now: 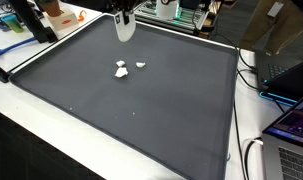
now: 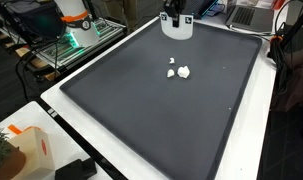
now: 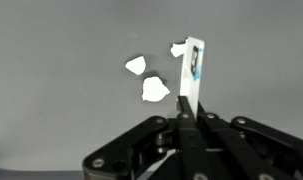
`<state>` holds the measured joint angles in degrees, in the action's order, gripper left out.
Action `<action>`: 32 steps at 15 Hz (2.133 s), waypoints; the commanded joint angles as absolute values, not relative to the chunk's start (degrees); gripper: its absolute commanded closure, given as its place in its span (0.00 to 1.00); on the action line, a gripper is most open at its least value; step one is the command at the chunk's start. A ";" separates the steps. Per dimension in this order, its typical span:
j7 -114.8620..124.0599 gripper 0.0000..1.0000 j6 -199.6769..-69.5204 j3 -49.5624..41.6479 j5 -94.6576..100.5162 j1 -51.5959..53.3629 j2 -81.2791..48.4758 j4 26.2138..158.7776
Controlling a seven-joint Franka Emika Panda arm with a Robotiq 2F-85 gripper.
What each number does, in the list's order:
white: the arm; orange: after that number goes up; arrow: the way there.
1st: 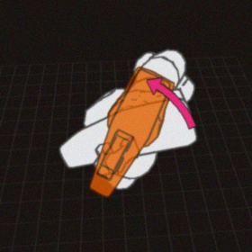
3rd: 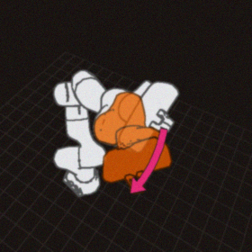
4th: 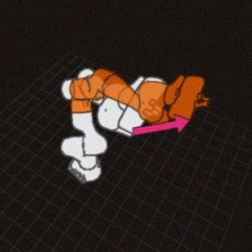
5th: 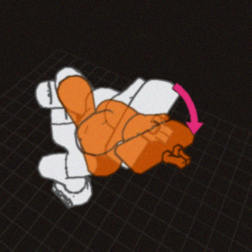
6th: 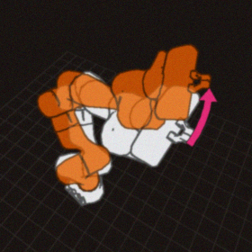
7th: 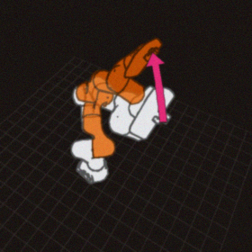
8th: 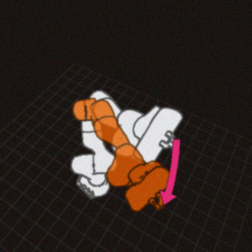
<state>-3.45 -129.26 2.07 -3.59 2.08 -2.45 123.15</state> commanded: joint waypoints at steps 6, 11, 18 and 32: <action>-0.34 0.99 -141.39 2.13 -0.02 2.15 -8.09 125.74; 1.19 0.99 -143.67 1.84 1.62 2.46 -9.35 125.93; 3.19 0.99 -150.32 1.29 3.78 3.03 -13.09 127.27; 4.35 0.99 -150.12 0.74 8.90 4.62 -17.70 128.43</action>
